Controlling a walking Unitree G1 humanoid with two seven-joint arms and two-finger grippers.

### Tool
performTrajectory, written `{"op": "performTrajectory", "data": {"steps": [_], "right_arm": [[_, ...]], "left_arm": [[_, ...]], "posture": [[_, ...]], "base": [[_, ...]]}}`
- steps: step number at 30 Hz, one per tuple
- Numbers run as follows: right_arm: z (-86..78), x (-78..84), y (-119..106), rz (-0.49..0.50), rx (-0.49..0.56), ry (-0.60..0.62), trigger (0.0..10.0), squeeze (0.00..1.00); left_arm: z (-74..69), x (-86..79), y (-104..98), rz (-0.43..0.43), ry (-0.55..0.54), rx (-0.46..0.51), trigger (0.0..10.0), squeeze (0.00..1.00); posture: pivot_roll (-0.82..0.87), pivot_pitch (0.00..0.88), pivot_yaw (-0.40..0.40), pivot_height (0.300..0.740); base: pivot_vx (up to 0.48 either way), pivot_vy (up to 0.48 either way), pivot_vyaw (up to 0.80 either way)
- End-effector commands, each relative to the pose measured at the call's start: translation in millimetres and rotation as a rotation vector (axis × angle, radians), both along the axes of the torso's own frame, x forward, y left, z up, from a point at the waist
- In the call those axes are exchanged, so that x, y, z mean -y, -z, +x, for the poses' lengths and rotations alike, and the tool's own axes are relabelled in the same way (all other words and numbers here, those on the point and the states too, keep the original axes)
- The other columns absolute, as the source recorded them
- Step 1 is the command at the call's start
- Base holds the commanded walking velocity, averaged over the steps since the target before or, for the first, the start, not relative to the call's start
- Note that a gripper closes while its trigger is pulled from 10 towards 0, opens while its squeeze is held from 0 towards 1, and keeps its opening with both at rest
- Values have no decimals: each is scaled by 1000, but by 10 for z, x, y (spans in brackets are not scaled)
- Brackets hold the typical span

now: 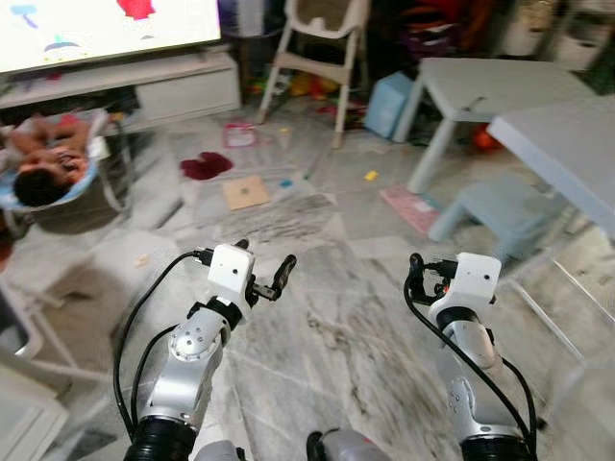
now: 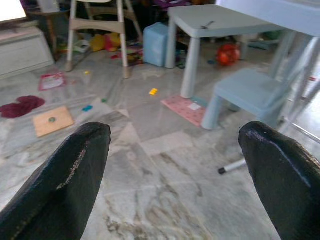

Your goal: Restocking fridge

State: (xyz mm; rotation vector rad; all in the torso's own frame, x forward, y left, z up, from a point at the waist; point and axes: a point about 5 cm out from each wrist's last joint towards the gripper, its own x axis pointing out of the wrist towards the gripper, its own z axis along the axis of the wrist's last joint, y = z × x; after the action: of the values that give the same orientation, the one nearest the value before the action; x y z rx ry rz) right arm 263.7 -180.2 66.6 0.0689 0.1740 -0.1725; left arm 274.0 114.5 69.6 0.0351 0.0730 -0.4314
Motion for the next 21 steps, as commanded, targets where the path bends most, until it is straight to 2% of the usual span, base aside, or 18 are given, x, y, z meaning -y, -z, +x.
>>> {"op": "performTrajectory", "data": {"steps": [1, 17, 21], "right_arm": [[12, -2, -32, -6, 11, -1, 10000, 0], [20, 1, -32, -7, 12, 0, 10000, 0], [26, -1, -33, -7, 13, 2, 10000, 0]], "left_arm": [[17, 15, -11, -6, 12, 4, 10000, 0], [19, 16, -12, -3, 13, 10, 10000, 0], [27, 14, -11, 0, 10, 10, 10000, 0]], "posture": [[-43, 34, -29, 740], [-44, 35, -27, 740], [-44, 34, -27, 740]], "base": [[307, 0, -800], [358, 0, -800], [208, 0, -800]]}}
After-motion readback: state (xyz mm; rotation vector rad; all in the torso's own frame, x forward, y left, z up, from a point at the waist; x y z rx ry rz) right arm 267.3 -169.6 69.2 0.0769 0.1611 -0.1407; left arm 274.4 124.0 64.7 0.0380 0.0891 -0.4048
